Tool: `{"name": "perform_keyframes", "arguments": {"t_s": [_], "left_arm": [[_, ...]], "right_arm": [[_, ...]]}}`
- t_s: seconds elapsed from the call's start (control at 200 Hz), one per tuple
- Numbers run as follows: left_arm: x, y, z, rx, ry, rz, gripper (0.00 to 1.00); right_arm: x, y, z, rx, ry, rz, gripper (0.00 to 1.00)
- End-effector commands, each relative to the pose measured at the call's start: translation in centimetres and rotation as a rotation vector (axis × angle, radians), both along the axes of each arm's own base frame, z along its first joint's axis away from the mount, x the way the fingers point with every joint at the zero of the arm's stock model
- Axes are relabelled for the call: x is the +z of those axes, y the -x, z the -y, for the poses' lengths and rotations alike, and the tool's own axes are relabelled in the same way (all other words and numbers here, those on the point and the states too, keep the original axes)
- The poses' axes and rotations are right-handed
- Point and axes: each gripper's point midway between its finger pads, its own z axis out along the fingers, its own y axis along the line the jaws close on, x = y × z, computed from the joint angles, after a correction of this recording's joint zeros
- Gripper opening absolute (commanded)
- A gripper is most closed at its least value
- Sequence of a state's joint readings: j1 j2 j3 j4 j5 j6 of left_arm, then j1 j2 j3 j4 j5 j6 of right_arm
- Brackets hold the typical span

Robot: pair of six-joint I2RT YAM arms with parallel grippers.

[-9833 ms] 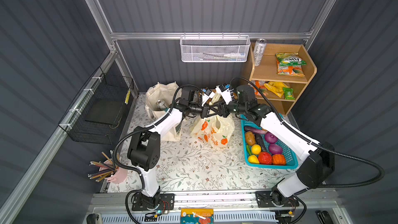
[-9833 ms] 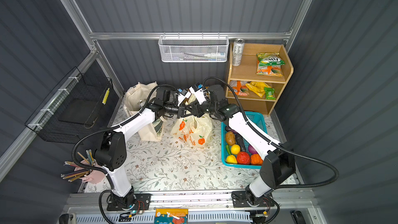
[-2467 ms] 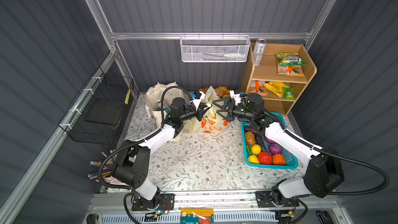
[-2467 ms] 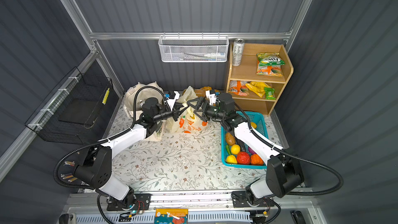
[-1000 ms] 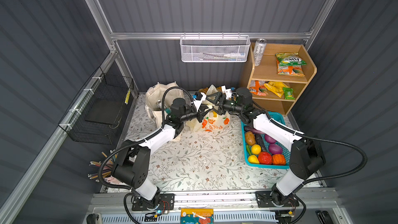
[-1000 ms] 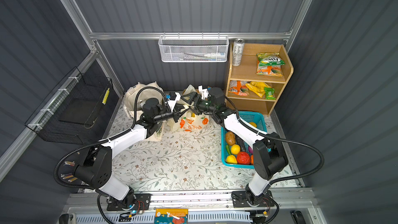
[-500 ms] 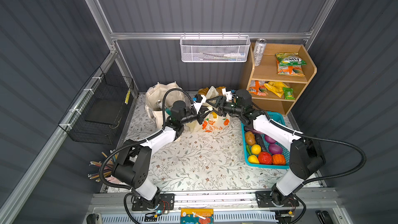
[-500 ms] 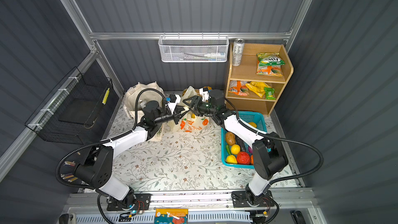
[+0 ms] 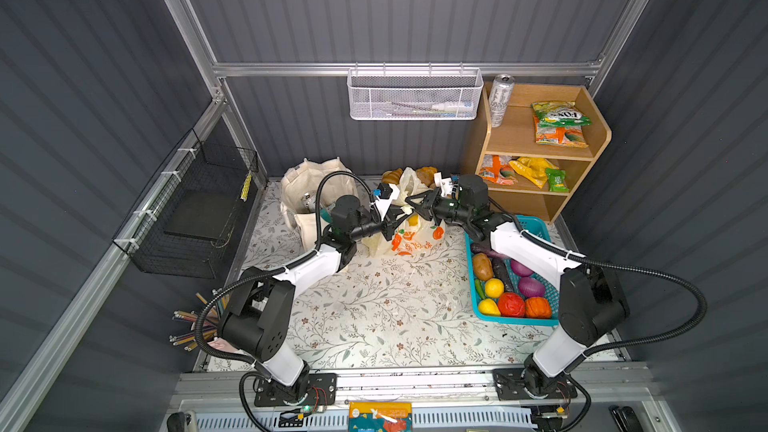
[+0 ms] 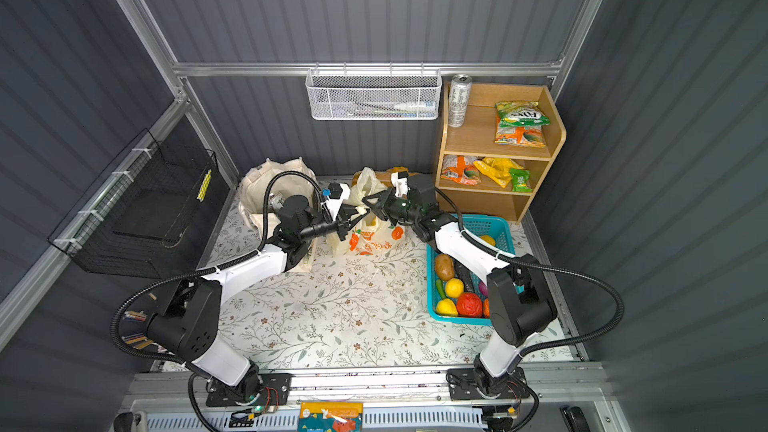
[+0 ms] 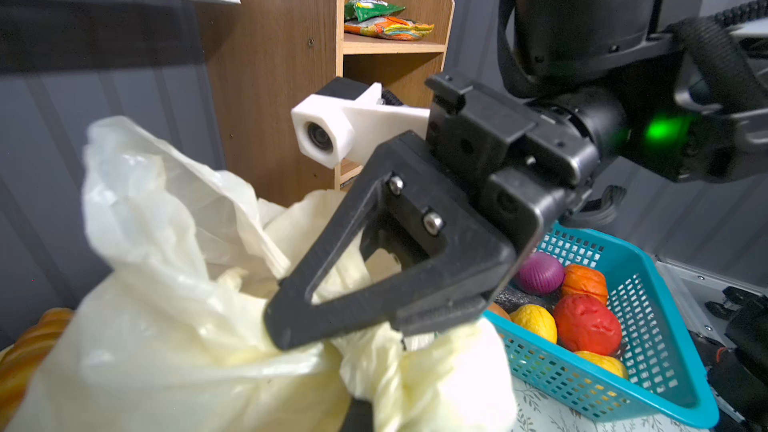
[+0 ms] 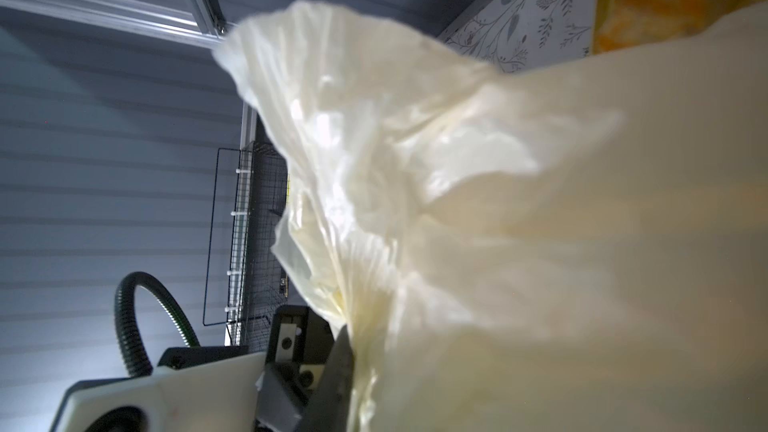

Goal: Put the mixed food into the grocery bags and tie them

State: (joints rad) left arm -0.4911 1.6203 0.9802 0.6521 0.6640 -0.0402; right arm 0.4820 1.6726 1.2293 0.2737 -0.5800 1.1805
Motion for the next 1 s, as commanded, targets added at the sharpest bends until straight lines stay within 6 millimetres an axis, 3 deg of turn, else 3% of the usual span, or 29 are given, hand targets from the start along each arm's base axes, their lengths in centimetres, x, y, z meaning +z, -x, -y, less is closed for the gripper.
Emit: {"name": "perform_keyframes", "arguments": {"t_s": [0.0, 0.435, 0.79, 0.886, 0.996], "left_arm": [[-4.1, 1.6, 0.6, -0.06, -0.067, -0.128, 0.02], [-2.5, 3.3, -1.9, 0.036, -0.101, -0.115, 0.29], [0.0, 5.0, -3.9, 0.105, -0.111, -0.141, 0.36], [0.8, 4.5, -4.6, 0.155, -0.116, -0.135, 0.36], [2.9, 2.4, -4.7, 0.234, -0.089, -0.124, 0.34]], "right_arm": [[5.1, 0.5, 0.1, 0.011, -0.077, 0.157, 0.0], [1.7, -0.3, 1.1, 0.039, -0.073, 0.13, 0.0], [-0.9, -0.9, 2.2, 0.055, -0.071, 0.106, 0.0], [-1.2, -0.8, 2.2, 0.076, -0.077, 0.113, 0.0], [-1.7, -0.6, 2.5, 0.099, -0.089, 0.131, 0.0]]}}
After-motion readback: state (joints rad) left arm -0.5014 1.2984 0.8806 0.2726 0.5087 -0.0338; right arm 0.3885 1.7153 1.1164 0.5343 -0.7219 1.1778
